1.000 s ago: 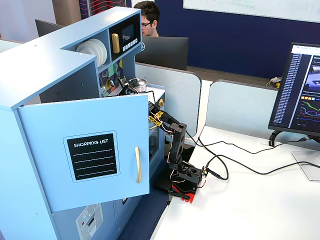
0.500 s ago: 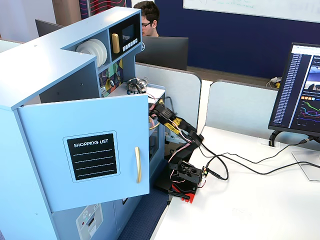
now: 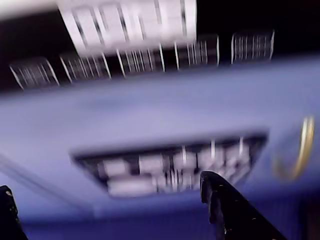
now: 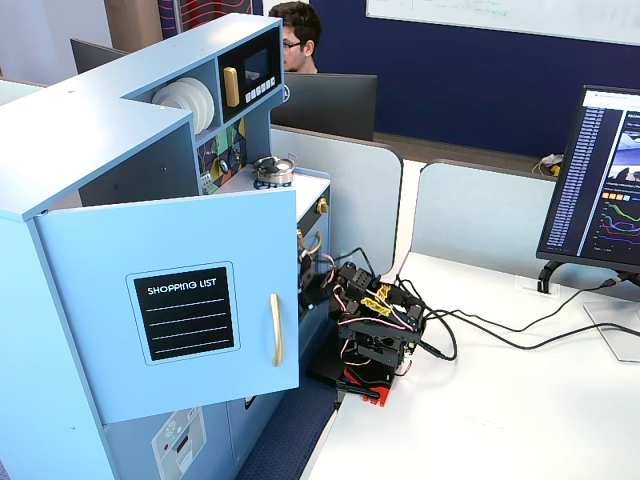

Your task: Pick up the green pineapple from the left cabinet and place it in the green recipient

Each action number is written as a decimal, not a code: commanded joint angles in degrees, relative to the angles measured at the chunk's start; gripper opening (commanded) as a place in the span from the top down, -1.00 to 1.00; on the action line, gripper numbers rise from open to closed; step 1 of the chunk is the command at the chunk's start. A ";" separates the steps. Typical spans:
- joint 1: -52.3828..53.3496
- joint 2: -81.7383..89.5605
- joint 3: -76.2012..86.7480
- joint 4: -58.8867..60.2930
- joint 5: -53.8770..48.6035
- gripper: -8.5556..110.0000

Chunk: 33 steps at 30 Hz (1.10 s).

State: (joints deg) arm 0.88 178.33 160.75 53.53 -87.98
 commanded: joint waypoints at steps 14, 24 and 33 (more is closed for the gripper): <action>-1.76 3.69 10.99 30.76 5.98 0.50; -1.14 3.78 10.99 34.28 0.70 0.53; -1.23 3.78 10.99 34.28 1.14 0.53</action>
